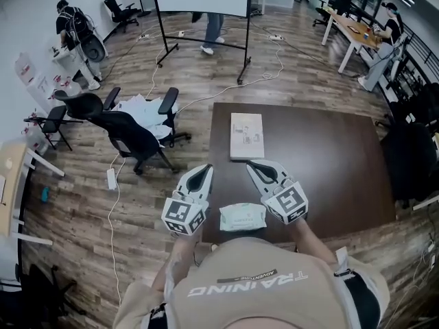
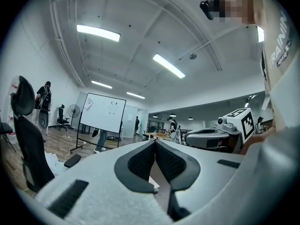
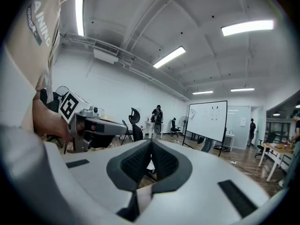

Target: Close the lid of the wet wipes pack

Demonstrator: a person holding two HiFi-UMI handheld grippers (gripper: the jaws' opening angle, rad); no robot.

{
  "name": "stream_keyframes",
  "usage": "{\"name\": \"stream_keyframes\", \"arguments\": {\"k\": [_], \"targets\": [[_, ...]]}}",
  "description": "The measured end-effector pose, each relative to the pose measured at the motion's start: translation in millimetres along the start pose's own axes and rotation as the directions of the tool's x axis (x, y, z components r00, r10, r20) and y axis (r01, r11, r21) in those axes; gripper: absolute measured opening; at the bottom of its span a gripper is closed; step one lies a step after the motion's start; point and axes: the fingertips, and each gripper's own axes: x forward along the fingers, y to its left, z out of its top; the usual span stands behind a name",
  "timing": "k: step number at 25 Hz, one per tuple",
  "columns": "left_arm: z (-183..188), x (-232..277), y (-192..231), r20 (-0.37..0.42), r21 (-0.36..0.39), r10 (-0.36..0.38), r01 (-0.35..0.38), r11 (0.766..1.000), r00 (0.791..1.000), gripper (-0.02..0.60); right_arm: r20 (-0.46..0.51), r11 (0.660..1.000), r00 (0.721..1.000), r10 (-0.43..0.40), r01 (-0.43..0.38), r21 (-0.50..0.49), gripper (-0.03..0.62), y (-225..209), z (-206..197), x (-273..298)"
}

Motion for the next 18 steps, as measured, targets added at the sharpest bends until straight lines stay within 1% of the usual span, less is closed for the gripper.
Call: {"name": "stream_keyframes", "arguments": {"k": [2, 4, 6, 13, 18], "targets": [[1.8, 3.5, -4.1, 0.001, -0.023, -0.022, 0.022, 0.999, 1.0, 0.009, 0.005, 1.0, 1.0, 0.005, -0.005, 0.014, 0.014, 0.4, -2.8, -0.8], [6.5, 7.3, -8.2, 0.016, -0.066, -0.049, 0.05, 0.997, 0.999, 0.009, 0.005, 1.0, 1.0, 0.002, -0.002, 0.03, 0.014, -2.3, -5.8, -2.8], [10.3, 10.5, -9.9, 0.026, -0.089, -0.06, 0.062, 0.994, 0.998, 0.009, 0.005, 0.999, 1.0, -0.002, 0.002, 0.052, 0.014, -6.2, -8.9, -3.3], [-5.9, 11.1, -9.7, -0.008, -0.094, -0.036, 0.035, 0.995, 0.999, 0.009, -0.005, 0.994, 1.0, 0.005, -0.004, 0.111, 0.014, -9.7, -24.9, -5.2], [-3.3, 17.1, -10.0, -0.007, -0.065, -0.039, 0.038, 0.997, 0.999, 0.009, -0.006, 0.993, 1.0, 0.011, -0.01, 0.119, 0.014, -13.6, -30.2, -6.5]]}}
